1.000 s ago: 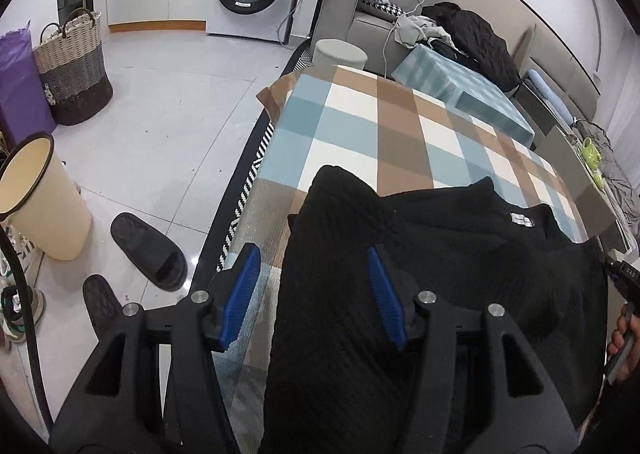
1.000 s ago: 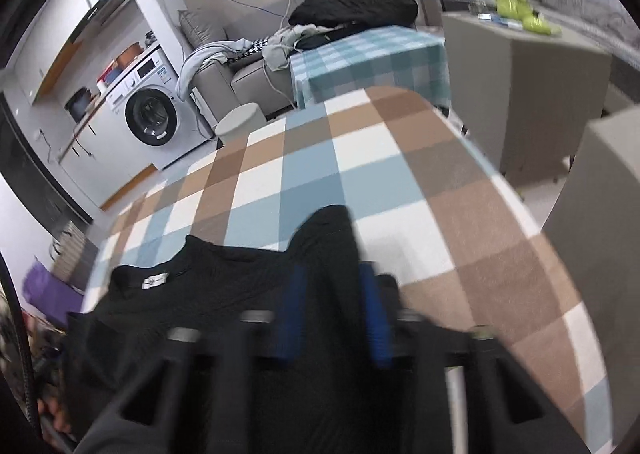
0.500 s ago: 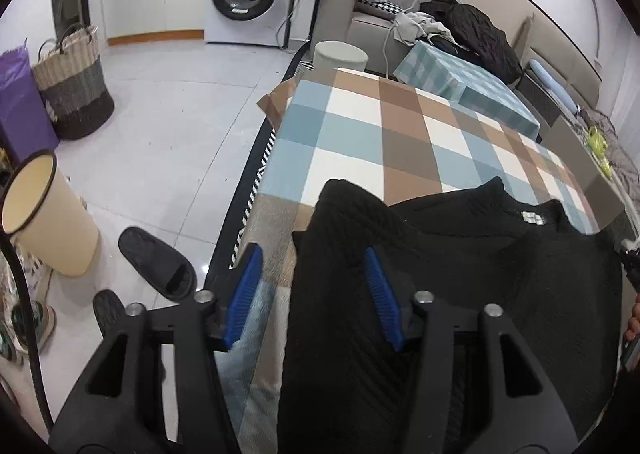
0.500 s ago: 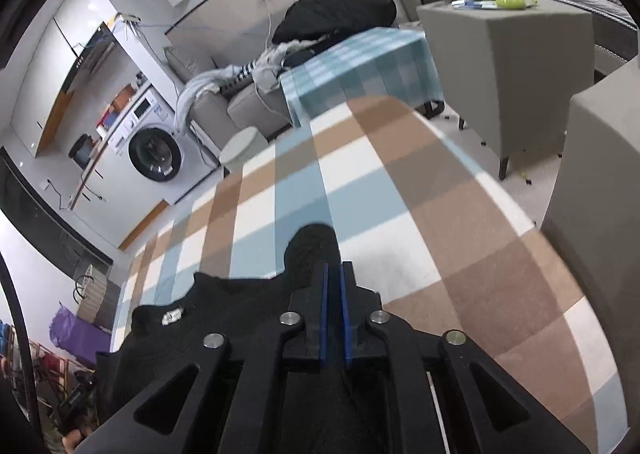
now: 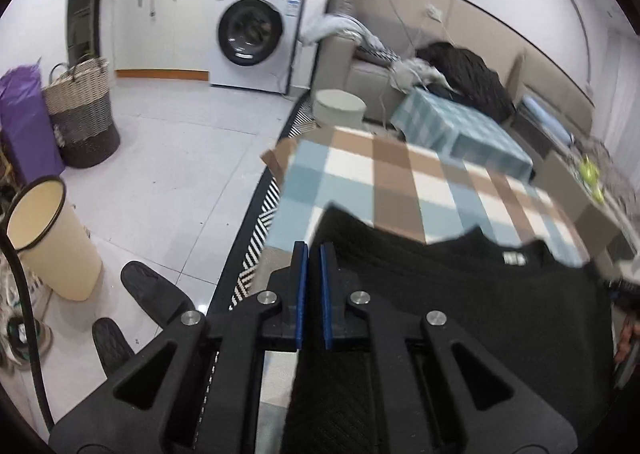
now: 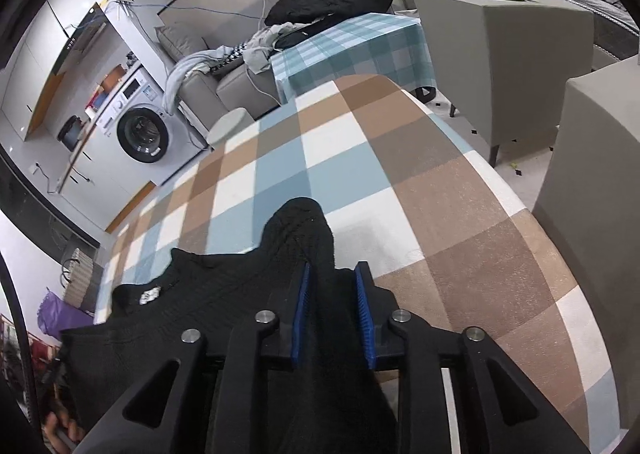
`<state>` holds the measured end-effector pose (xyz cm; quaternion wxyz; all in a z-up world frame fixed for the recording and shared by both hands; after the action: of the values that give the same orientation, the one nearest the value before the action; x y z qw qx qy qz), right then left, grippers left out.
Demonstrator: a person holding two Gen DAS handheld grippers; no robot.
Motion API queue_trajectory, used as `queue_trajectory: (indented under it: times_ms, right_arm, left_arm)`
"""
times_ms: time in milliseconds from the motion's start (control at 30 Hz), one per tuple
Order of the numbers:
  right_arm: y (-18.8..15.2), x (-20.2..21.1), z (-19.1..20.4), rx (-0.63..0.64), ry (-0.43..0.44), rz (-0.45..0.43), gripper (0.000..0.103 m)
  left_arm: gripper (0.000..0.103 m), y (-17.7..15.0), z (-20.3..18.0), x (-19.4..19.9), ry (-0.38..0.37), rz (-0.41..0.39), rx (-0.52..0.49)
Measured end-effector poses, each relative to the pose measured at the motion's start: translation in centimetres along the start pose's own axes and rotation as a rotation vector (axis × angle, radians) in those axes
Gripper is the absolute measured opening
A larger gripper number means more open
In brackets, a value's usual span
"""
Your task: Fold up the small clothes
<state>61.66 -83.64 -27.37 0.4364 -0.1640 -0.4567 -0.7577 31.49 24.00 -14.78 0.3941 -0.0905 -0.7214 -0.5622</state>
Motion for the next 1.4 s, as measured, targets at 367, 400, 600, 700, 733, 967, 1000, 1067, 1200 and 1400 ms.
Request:
queue_trajectory:
  times_ms: [367, 400, 600, 700, 733, 967, 1000, 1067, 1200, 1400]
  right_arm:
    - [0.3, 0.4, 1.0, -0.020, 0.066, -0.023, 0.041]
    - [0.3, 0.3, 1.0, -0.011, 0.055, -0.021, 0.041]
    - [0.2, 0.0, 1.4, 0.000, 0.059, -0.016, 0.041]
    - [0.2, 0.1, 1.3, 0.001, 0.059, -0.016, 0.041]
    - [0.3, 0.2, 1.2, 0.002, 0.057, -0.018, 0.041]
    - [0.3, -0.1, 1.1, -0.016, 0.068, -0.015, 0.041]
    - [0.2, -0.2, 1.2, -0.014, 0.068, -0.015, 0.041]
    - [0.3, -0.4, 1.5, 0.006, 0.062, -0.021, 0.040]
    - [1.0, 0.3, 1.6, 0.031, 0.055, -0.069, 0.011]
    - [2.4, 3.6, 3.8, 0.102, 0.133, -0.166, 0.003]
  left_arm:
    - [0.051, -2.6, 0.4, -1.6, -0.065, 0.143, 0.030]
    - [0.054, -2.6, 0.0, -1.7, -0.071, 0.141, 0.028]
    - [0.055, -2.8, -1.6, -1.5, -0.097, 0.161, -0.005]
    - [0.055, -2.4, -1.2, -0.8, -0.082, 0.137, 0.011]
    - [0.055, -2.2, -1.0, -0.6, -0.085, 0.134, 0.020]
    - [0.058, -3.5, -2.4, -1.7, -0.083, 0.169, -0.061]
    - [0.053, -3.6, -2.7, -2.1, -0.084, 0.170, -0.065]
    - [0.010, -4.1, -3.3, -2.6, -0.091, 0.180, -0.083]
    - [0.005, -3.5, -3.2, -2.2, -0.080, 0.133, -0.072]
    - [0.004, -1.3, -3.3, 0.6, -0.102, 0.041, -0.074]
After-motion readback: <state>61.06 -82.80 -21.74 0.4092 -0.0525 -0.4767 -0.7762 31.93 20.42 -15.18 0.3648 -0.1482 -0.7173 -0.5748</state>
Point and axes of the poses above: each gripper's, at about its wrist camera, not at the fingertips, and x roughly against the way its jaws point, z to its left, y to its top, the point moved 10 cm from there along -x, roughly the way its jaws point, and after that the axes turned 12 degrees about y, right-handed, at the moved point
